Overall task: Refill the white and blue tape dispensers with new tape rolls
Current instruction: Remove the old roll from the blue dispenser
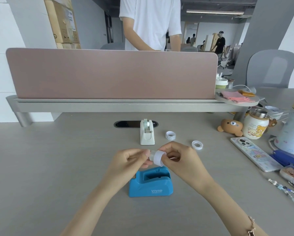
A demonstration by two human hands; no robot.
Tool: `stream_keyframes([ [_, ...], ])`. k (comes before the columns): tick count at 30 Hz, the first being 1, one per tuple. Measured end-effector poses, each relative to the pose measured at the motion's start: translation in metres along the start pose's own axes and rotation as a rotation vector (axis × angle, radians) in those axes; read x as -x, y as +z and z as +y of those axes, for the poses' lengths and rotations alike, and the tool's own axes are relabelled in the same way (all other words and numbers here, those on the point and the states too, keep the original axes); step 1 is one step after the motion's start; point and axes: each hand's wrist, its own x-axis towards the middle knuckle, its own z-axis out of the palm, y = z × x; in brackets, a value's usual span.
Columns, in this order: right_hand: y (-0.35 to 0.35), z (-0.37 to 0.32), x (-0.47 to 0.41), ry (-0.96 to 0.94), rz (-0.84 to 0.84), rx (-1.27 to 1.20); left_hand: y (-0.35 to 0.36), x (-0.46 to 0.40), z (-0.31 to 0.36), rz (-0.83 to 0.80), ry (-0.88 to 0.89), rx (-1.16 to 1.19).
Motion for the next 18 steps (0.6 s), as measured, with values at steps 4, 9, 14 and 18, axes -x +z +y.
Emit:
stream_keyframes([
  [4, 0.001, -0.002, 0.001, -0.008, -0.007, -0.027, 0.004, 0.001, 0.005, 0.016, -0.026, 0.123],
  [9, 0.002, -0.002, 0.001, -0.018, -0.015, -0.028, 0.002, 0.003, 0.007, -0.004, -0.065, 0.147],
  [14, -0.007, -0.006, 0.0, -0.004, -0.048, -0.043, 0.001, 0.003, 0.009, 0.077, -0.078, 0.123],
  [18, -0.041, 0.013, -0.015, 0.115, 0.126, 0.042, -0.009, 0.001, 0.011, 0.148, -0.051, 0.179],
])
